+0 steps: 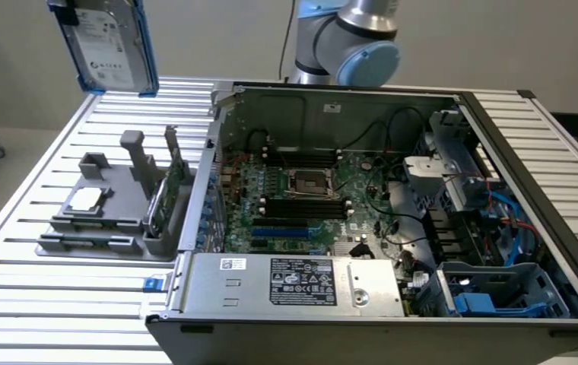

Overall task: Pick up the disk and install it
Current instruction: 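Pick up the disk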

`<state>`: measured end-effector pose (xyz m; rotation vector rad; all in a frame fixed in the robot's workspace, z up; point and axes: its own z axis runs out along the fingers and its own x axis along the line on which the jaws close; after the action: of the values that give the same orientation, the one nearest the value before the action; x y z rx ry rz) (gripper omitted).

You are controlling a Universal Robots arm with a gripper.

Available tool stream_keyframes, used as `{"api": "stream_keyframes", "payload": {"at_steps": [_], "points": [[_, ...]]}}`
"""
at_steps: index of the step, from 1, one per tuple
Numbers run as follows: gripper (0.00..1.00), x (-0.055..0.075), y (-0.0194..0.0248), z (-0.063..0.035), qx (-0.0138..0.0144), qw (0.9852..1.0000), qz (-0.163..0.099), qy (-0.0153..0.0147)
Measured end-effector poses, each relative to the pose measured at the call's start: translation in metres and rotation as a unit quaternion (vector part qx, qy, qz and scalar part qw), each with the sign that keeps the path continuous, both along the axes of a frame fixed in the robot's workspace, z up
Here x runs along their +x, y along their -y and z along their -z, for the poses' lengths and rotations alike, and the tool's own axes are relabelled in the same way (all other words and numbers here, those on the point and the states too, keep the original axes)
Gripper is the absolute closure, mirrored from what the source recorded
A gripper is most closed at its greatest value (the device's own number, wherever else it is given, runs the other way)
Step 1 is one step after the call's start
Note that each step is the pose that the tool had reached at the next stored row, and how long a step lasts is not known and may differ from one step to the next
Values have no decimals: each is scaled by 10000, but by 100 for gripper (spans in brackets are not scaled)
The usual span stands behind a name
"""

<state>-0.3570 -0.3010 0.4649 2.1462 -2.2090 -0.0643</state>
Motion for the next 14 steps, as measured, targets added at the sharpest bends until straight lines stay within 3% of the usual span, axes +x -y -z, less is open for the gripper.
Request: {"api": "stream_keyframes", "payload": {"at_steps": [9,14], "points": [[67,347,62,-395,0,10000,-11,-23],[67,570,131,-505,1,10000,-11,-31]]}}
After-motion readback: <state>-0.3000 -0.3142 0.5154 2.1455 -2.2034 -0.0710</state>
